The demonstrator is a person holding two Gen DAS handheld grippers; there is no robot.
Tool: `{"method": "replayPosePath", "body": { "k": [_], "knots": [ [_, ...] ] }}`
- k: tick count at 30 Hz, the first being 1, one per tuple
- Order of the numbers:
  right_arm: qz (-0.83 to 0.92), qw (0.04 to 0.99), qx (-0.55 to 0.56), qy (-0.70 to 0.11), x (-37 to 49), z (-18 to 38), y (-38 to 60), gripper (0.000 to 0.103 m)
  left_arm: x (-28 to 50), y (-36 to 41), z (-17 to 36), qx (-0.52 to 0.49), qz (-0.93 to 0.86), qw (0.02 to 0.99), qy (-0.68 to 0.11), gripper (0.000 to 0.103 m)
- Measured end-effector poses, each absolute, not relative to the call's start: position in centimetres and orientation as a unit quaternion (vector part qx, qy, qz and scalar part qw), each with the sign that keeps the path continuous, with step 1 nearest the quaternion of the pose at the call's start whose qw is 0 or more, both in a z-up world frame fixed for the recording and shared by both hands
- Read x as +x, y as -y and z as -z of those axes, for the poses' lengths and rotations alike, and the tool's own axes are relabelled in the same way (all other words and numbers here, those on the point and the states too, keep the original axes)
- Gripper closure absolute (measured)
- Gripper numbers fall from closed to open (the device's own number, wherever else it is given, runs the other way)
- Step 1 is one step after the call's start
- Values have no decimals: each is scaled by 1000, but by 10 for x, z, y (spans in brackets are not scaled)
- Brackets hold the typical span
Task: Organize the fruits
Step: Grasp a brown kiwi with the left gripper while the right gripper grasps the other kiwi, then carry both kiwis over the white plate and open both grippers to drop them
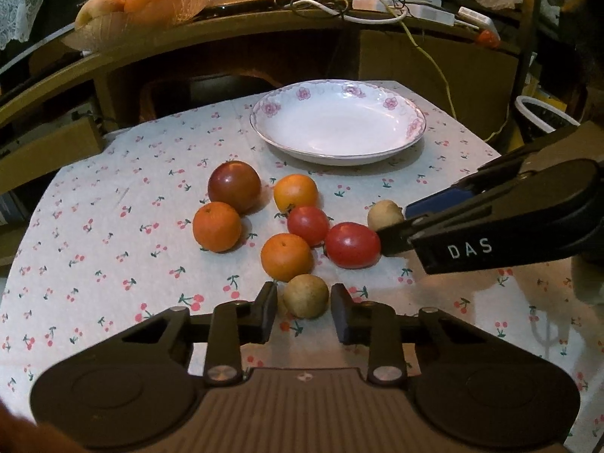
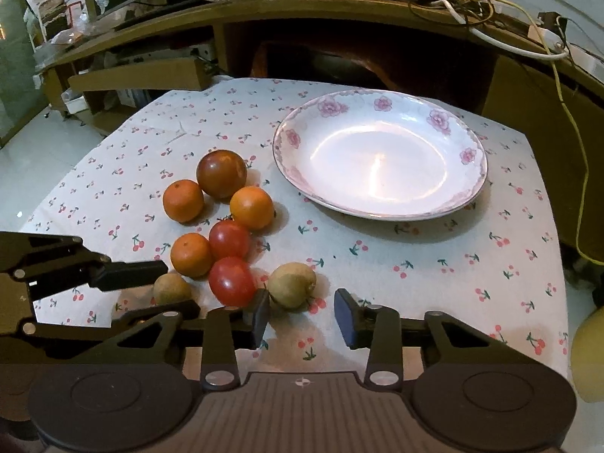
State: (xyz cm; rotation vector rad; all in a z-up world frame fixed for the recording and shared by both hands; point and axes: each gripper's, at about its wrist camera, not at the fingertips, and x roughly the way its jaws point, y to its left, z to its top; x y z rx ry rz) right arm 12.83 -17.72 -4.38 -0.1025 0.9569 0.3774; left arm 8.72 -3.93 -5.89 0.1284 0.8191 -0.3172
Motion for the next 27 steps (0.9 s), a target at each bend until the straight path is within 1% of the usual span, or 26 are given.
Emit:
{"method": "replayPosePath", "body": {
  "k": [1, 2, 11, 22, 27],
  "knots": [
    [-185, 869, -46, -457, 129, 44, 177, 72, 87, 39, 59, 63, 155, 903, -397, 70],
    [-189, 868, -46, -458, 128, 44, 177, 78, 86, 39, 59, 63, 158, 902, -397, 71],
    [-183, 871, -61, -453, 127, 41, 171, 79, 85, 34, 57, 60, 163, 899, -401, 72],
    [-184, 883, -25, -431, 127, 18, 181, 79, 95, 36, 34, 47, 168, 909, -379, 72],
    [-168, 893, -7, -418, 135, 9, 189, 79, 115, 39, 26, 36, 166, 912, -373, 72]
  ]
}}
